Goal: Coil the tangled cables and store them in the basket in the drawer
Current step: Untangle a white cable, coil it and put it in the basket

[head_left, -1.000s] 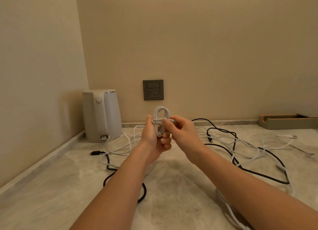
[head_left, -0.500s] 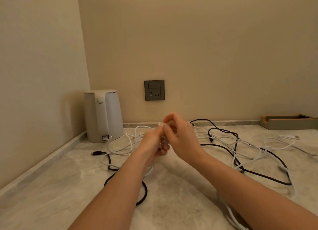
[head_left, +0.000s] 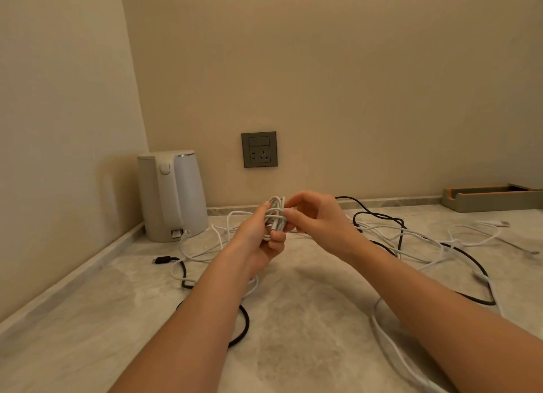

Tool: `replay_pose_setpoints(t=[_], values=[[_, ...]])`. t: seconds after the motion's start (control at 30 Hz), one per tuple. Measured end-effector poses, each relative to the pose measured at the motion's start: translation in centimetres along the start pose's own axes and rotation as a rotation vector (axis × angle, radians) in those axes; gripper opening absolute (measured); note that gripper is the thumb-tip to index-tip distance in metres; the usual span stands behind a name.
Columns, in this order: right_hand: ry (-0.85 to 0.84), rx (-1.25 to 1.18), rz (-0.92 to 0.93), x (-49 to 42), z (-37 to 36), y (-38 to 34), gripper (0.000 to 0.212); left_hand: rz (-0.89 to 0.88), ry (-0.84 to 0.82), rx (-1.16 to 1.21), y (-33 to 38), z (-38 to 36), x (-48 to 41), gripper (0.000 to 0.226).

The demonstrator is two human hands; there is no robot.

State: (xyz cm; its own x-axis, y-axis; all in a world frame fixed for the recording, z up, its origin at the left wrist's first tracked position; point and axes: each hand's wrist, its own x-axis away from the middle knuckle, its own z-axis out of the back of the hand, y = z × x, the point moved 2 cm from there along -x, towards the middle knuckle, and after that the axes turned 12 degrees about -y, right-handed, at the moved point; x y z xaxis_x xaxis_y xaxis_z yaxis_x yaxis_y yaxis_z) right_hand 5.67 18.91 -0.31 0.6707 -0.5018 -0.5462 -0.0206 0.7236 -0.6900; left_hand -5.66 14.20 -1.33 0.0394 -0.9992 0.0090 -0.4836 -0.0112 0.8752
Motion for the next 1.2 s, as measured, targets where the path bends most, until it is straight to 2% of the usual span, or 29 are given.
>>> replay_pose_setpoints(t=[0.17,0.3,0.4,0.6,0.7,0.83,0.9,1.1,1.2], values=[[0.11,0.426,0.112,-0.1,-0.4,0.5,0.005,0.088,0.002,0.069,-0.3,0.8,-0.6,0.034],[0.074,0.66,0.254,0.2,-1.3,-0.1,0.012,0.129,-0.006,0.007,-0.2,2.0,-0.6,0.032],[0.043,0.742,0.302,0.2,-1.6,-0.7,0.015,0.138,-0.033,-0.079,0.2,2.3,-0.1,0.034],[-0.041,0.627,0.237,0.0,-0.8,-0.7,0.008,0.11,-0.11,-0.269,0.9,1.9,0.5,0.039],[-0.058,0.432,0.135,0.0,-0.4,-0.5,0.007,0.095,-0.106,-0.369,0.6,1.7,0.6,0.033],[-0.16,0.148,0.04,0.0,-0.6,-0.3,0.013,0.088,-0.031,-0.298,0.6,2.0,0.4,0.028],[-0.187,0.144,0.03,0.1,-1.0,-0.1,0.011,0.113,-0.003,-0.327,0.6,2.3,0.4,0.027],[-0.042,0.217,0.068,0.2,-0.9,0.7,0.004,0.163,-0.03,-0.267,0.0,1.2,0.5,0.029],[-0.001,0.217,0.06,0.2,-1.1,1.1,0.007,0.138,-0.049,-0.254,-0.1,1.1,0.4,0.021]])
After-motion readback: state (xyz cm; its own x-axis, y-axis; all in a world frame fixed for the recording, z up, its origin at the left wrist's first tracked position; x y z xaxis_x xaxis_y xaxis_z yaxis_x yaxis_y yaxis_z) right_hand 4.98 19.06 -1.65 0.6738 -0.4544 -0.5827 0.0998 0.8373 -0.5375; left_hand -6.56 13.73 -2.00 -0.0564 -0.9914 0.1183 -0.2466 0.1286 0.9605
